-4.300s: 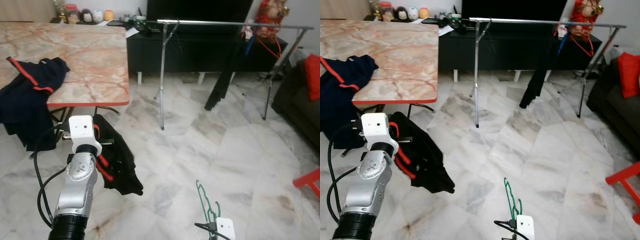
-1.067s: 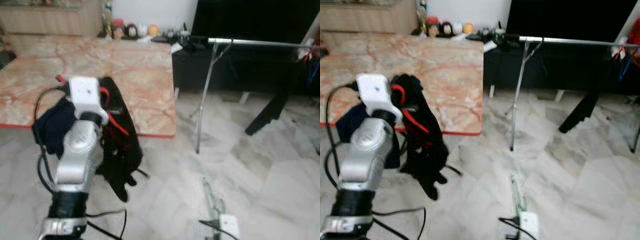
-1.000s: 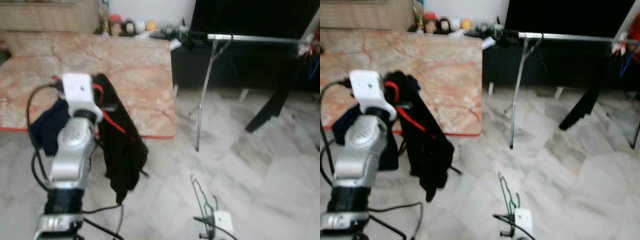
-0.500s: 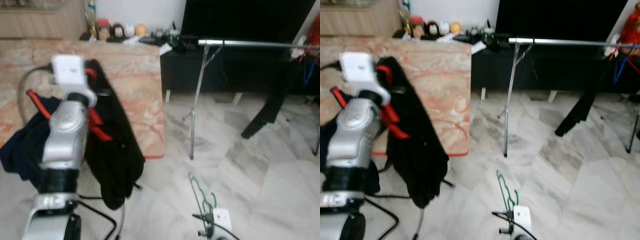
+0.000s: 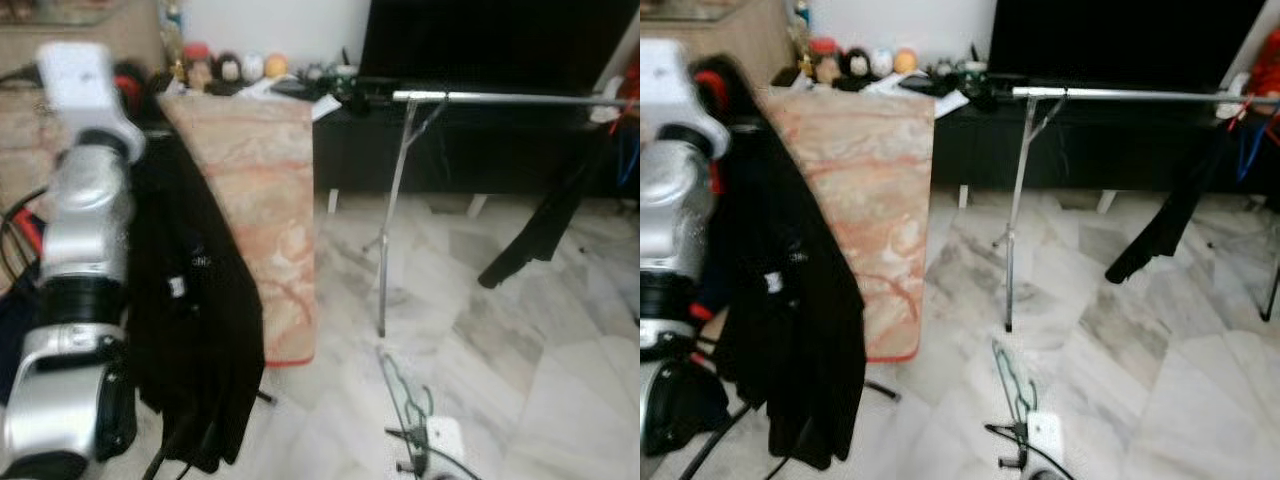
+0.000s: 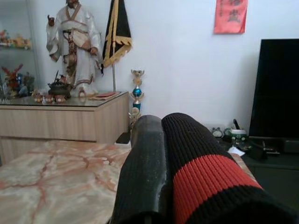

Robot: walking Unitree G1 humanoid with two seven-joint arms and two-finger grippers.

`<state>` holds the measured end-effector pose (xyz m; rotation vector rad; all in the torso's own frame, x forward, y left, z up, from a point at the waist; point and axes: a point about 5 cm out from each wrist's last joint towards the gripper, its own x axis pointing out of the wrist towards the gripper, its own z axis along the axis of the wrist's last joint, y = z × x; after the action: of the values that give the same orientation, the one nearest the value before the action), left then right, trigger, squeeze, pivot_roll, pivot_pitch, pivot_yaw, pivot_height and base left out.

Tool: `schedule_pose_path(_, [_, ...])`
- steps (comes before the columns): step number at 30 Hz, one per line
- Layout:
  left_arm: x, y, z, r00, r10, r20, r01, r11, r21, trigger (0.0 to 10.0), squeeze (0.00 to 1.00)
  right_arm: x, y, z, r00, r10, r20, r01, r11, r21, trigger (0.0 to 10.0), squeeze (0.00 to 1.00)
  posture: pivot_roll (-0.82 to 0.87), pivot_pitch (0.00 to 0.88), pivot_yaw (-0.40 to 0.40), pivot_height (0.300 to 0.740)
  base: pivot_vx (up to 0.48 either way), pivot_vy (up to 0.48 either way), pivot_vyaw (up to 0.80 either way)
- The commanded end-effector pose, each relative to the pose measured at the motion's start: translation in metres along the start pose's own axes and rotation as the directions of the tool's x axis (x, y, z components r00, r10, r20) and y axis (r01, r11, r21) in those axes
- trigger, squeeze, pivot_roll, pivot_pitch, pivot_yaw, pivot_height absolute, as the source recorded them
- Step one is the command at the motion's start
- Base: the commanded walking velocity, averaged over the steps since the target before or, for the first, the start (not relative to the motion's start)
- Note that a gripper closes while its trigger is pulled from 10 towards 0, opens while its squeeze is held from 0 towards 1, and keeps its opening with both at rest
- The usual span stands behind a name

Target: Hang hanger

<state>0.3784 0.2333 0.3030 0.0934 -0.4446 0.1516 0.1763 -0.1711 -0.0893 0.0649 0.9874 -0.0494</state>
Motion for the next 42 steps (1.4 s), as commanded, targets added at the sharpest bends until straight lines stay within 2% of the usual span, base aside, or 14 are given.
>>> schedule_pose_path(1, [0.009,-0.013,0.019,0.996,-0.04,0.08,0.038,0.999,0.02,10.0,0.0,-0.001,-0.005,-0.005,1.0,-0.011,-0.014,0.011,1.0,0.015,10.0,0.0,0.06,0.0,-0.059,0.74,0.356,0.0,0.0])
schedule_pose_path(7, [0.009,-0.014,0.016,0.997,-0.042,0.07,0.04,0.999,0.019,10.0,0.0,-0.001,-0.005,-0.005,1.0,-0.008,-0.015,0.009,1.0,0.014,10.0,0.0,0.05,0.0,-0.065,0.74,0.338,0.0,0.0])
schedule_pose_path(11, [-0.002,-0.02,-0.003,0.996,-0.091,0.0,0.091,0.996,-0.018,10.0,0.0,-0.001,-0.006,-0.006,1.0,-0.009,-0.021,0.009,1.0,0.008,10.0,0.0,0.05,0.0,-0.069,0.74,0.063,0.0,0.0])
schedule_pose_path(13, [-0.01,-0.023,-0.013,0.993,-0.113,-0.034,0.112,0.993,-0.032,10.0,0.0,-0.002,-0.006,-0.007,1.0,-0.009,-0.023,0.009,1.0,0.006,10.0,0.0,0.05,0.0,-0.07,0.74,0.0,0.0,0.0])
schedule_pose_path(16, [-0.032,-0.028,-0.038,0.978,-0.147,-0.145,0.138,0.988,-0.073,10.0,0.0,-0.002,-0.006,-0.009,1.0,-0.007,-0.03,0.007,1.0,0.001,10.0,0.0,0.05,0.0,-0.07,0.74,0.0,0.0,0.0])
schedule_pose_path(18, [-0.049,-0.034,-0.054,0.952,-0.203,-0.228,0.191,0.979,-0.071,10.0,0.0,-0.002,-0.006,-0.01,0.999,-0.006,-0.033,0.006,1.0,0.0,10.0,0.0,0.05,0.0,-0.07,0.74,0.0,0.0,0.0])
schedule_pose_path(20, [-0.072,-0.04,-0.071,0.909,-0.274,-0.316,0.26,0.962,-0.084,10.0,0.0,-0.002,-0.006,-0.01,0.999,-0.005,-0.035,0.005,1.0,0.0,10.0,0.0,0.05,0.0,-0.07,0.74,0.0,0.0,0.0])
schedule_pose_path(22, [-0.075,-0.041,-0.072,0.902,-0.284,-0.325,0.27,0.959,-0.09,10.0,0.0,-0.002,-0.006,-0.01,0.999,-0.005,-0.035,0.005,1.0,0.001,10.0,0.0,0.05,0.0,-0.069,0.74,0.0,0.0,0.0])
schedule_pose_path(23, [-0.086,-0.042,-0.078,0.877,-0.307,-0.37,0.297,0.951,-0.086,10.0,0.0,-0.002,-0.006,-0.011,0.999,-0.006,-0.036,0.006,1.0,-0.001,10.0,0.0,0.06,0.0,-0.069,0.74,0.0,0.0,0.0])
schedule_pose_path(28, [-0.106,-0.052,-0.083,0.824,-0.373,-0.427,0.357,0.926,-0.12,10.0,0.0,-0.002,-0.007,-0.012,0.999,-0.005,-0.039,0.005,1.0,0.0,10.0,0.0,0.06,0.0,-0.069,0.74,0.0,0.0,0.0])
schedule_pose_path(31, [-0.122,-0.062,-0.085,0.797,-0.402,-0.451,0.404,0.909,-0.097,10.0,0.0,-0.003,-0.007,-0.013,0.999,-0.016,-0.034,0.016,1.0,0.014,10.0,0.0,0.06,0.0,-0.068,0.74,0.0,0.0,0.0])
schedule_pose_path(37, [-0.15,-0.066,-0.097,0.785,-0.374,-0.494,0.37,0.922,-0.109,10.0,0.0,-0.003,-0.007,-0.014,0.999,-0.03,-0.034,0.031,0.999,0.027,10.0,0.0,0.05,0.0,-0.053,0.74,0.0,0.0,0.0])
schedule_pose_path(40, [-0.156,-0.066,-0.097,0.798,-0.344,-0.495,0.319,0.938,-0.137,10.0,0.0,-0.003,-0.008,-0.014,0.999,-0.037,-0.031,0.038,0.999,0.036,10.0,0.0,0.05,0.0,-0.051,0.74,0.0,0.0,0.0])
schedule_pose_path(42, [-0.157,-0.065,-0.097,0.813,-0.312,-0.492,0.291,0.949,-0.121,10.0,0.0,-0.003,-0.008,-0.015,0.999,-0.044,-0.03,0.046,0.997,0.057,10.0,0.0,0.05,0.0,-0.047,0.74,0.0,0.0,0.0])
